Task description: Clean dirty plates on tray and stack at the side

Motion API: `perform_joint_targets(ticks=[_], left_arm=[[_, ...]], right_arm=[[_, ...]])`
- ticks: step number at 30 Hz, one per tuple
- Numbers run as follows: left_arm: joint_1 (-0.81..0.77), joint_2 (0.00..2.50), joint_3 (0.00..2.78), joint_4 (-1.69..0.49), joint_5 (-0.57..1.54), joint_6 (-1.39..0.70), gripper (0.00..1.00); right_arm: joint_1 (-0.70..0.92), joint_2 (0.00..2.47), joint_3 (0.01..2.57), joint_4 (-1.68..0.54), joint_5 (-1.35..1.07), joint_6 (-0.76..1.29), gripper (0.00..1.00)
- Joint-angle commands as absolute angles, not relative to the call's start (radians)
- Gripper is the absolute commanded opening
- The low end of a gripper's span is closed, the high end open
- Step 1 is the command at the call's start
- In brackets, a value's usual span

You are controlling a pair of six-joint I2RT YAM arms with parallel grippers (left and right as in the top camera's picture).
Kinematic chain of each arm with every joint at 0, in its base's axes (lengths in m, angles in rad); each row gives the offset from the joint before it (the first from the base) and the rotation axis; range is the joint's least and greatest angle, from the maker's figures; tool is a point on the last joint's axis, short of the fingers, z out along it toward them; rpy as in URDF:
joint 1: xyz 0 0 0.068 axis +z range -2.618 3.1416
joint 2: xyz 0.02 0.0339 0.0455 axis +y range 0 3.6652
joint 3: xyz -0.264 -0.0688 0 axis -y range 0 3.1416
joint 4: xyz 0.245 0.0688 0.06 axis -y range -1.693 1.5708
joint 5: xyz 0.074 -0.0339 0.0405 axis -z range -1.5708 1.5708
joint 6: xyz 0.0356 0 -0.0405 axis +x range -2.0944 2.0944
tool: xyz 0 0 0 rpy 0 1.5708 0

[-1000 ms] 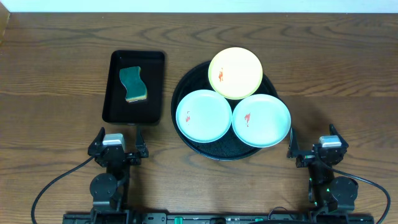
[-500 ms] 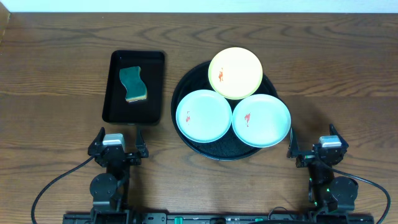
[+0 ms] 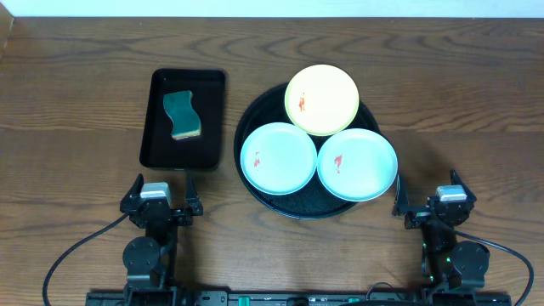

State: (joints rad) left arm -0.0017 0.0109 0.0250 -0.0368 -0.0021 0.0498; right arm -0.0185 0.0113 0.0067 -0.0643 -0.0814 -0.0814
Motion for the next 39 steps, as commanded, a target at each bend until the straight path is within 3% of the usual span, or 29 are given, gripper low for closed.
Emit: perform_joint_targets(ticks=[1, 14, 29, 39], left_arm=[[0.002, 0.006, 0.004, -0.073, -0.004, 0.059, 0.96], [0.001, 0.006, 0.004, -0.073, -0.003, 0.059, 0.97], [0.001, 0.006, 0.004, -0.070, 0.019, -0.474, 0.96], [0.001, 0.006, 0.004, -0.070, 0.019, -0.498, 0.96]], right_arm=[[-0.025, 0.010, 0.006, -0.068, -0.079, -0.091, 0.99], [-0.025, 0.010, 0.006, -0.068, -0.079, -0.091, 0.99], [-0.025, 0.012, 0.006, -0.068, -0.079, -0.091, 0.99], [-0.025, 0.012, 0.006, -0.068, -0.079, -0.091, 0.99]])
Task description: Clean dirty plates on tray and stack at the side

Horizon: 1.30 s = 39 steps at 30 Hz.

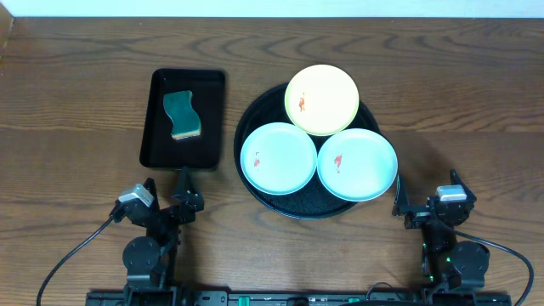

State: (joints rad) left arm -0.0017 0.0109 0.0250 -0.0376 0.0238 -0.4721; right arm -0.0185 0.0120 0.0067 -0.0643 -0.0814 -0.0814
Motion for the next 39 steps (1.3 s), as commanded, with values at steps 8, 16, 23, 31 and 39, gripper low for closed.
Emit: perform_joint_targets(ticks=[8, 16, 23, 31, 39], left_arm=[[0.002, 0.006, 0.004, -0.040, 0.019, -0.577, 0.96], [0.002, 0.006, 0.006, 0.040, 0.019, -0.543, 0.96], [0.001, 0.007, 0.027, 0.039, 0.067, -0.404, 0.97], [0.001, 0.121, 0.155, 0.026, 0.099, -0.360, 0.96], [0.001, 0.373, 0.345, -0.066, 0.210, -0.363, 0.96]], right_arm=[[-0.025, 0.012, 0.006, -0.068, -0.079, -0.091, 0.99], [-0.025, 0.012, 0.006, -0.068, -0.079, -0.091, 0.99], [-0.025, 0.012, 0.006, -0.068, -0.079, -0.091, 0.99], [-0.025, 0.012, 0.006, -0.068, -0.079, -0.091, 0.99], [-0.025, 0.012, 0.006, -0.068, -0.080, -0.091, 0.99]])
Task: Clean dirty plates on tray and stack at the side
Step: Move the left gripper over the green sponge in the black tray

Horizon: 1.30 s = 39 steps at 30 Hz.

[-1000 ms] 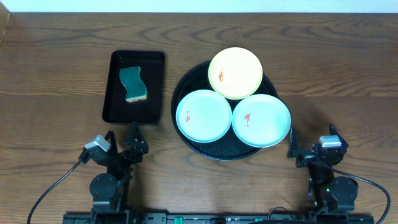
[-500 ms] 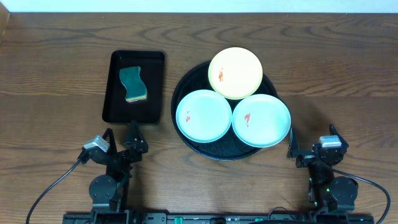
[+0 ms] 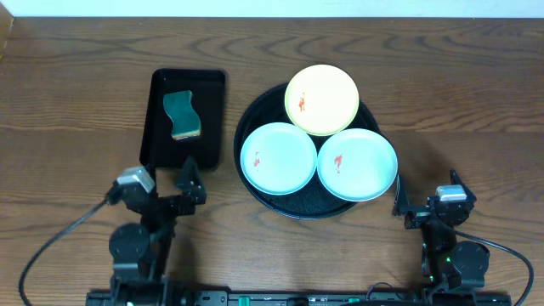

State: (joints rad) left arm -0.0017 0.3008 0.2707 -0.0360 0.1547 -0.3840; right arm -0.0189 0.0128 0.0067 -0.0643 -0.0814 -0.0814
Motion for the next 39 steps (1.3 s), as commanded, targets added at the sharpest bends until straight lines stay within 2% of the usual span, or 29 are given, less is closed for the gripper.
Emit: perform_joint_targets(ticks=[1, 10, 22, 29, 34, 39], left_arm=[[0.001, 0.403, 0.369, -0.087, 0.210, -0.363, 0.96], [0.001, 0.676, 0.655, -0.341, 0.254, -0.363, 0.96], [0.002, 0.833, 0.891, -0.618, 0.276, -0.352, 0.96], [0.001, 0.870, 0.914, -0.614, 0.278, -0.353, 0.96], [0.001, 0.870, 0.913, -0.634, 0.281, -0.463, 0.97], [0.001, 0.870, 0.913, -0.650, 0.281, -0.464, 0.97]], right_arm=[[-0.025, 0.012, 0.006, -0.068, -0.079, -0.091, 0.99], [-0.025, 0.012, 0.006, -0.068, -0.079, -0.091, 0.99], [-0.025, 0.012, 0.006, -0.068, -0.079, -0.091, 0.99], [-0.025, 0.012, 0.006, -0.068, -0.079, -0.091, 0.99], [-0.025, 0.012, 0.006, -0.068, -0.079, -0.091, 0.99], [-0.025, 0.012, 0.006, -0.068, -0.080, -0.091, 0.99]])
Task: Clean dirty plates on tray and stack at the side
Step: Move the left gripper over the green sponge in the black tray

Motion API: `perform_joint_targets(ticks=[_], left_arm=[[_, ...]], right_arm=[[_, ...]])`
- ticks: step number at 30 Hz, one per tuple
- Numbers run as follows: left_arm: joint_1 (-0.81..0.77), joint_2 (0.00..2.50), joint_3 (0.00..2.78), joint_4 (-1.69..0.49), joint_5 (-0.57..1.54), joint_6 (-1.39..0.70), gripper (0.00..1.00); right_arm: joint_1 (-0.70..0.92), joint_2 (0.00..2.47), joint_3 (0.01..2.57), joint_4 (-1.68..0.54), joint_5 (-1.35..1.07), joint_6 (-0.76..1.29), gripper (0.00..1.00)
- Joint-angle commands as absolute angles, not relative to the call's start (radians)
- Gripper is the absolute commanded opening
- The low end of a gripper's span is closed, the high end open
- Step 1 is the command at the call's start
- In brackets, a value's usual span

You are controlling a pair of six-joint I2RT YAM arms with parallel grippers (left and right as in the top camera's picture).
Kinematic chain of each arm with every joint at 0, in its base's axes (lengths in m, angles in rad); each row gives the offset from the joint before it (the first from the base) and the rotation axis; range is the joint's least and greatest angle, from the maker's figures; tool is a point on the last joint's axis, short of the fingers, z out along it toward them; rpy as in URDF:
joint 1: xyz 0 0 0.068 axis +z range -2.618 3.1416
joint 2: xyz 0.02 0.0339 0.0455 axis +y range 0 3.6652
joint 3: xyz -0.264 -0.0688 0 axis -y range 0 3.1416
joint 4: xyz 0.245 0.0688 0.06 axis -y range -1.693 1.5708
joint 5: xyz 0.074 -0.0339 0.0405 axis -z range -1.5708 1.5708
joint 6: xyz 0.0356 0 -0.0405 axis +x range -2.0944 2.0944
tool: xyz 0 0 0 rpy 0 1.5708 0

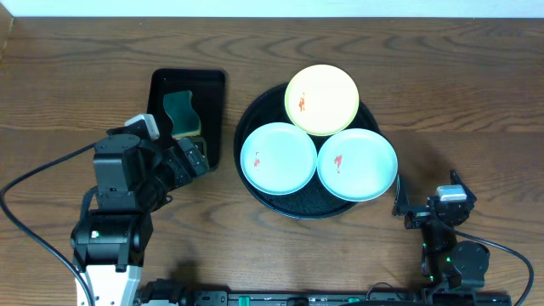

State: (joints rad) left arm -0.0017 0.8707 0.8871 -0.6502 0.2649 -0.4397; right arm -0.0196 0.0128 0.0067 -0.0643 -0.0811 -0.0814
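Observation:
A round black tray [255,115] holds three plates, each with a red smear. They are a yellow plate [321,99] at the back, a pale blue plate [279,157] at the front left and another pale blue plate [357,163] at the front right. A green sponge [178,109] lies in a black rectangular tray [212,85]. My left gripper [189,156] hangs raised over that tray's near end, just in front of the sponge, looking open and holding nothing. My right gripper [429,206] rests open near the front edge, right of the plates.
The wooden table [459,93] stretches bare to the right of the round tray and along the back. The left arm's body [115,195] and its cable cover the front left of the table.
My left arm has risen and reached forward; its gripper went from just in front of the rectangular tray to over the tray's near end, by the sponge. Right arm, plates and sponge have not moved.
Both arms first sat folded at the front edge with the grippers open. Then the left gripper turned and crept toward the rectangular tray. Now it hangs over the tray's near end. The plates, the sponge and the right arm stayed put throughout.

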Motion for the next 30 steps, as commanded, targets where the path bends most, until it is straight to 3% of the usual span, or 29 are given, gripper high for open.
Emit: perform_joint_targets(ticks=[1, 11, 21, 30], left_arm=[[0.001, 0.870, 0.913, -0.647, 0.281, -0.464, 0.97], [0.001, 0.876, 1.007, -0.696, 0.350, -0.367, 0.97], [0.001, 1.198, 1.351, -1.164, 0.160, -0.266, 0.97], [0.001, 1.352, 1.379, -1.022, 0.054, -0.267, 0.97]], right_arm=[[-0.025, 0.012, 0.006, -0.068, -0.079, -0.091, 0.99], [-0.025, 0.012, 0.006, -0.068, -0.079, -0.091, 0.99], [-0.025, 0.012, 0.006, -0.068, -0.079, -0.091, 0.99], [-0.025, 0.012, 0.006, -0.068, -0.079, -0.091, 0.99]])
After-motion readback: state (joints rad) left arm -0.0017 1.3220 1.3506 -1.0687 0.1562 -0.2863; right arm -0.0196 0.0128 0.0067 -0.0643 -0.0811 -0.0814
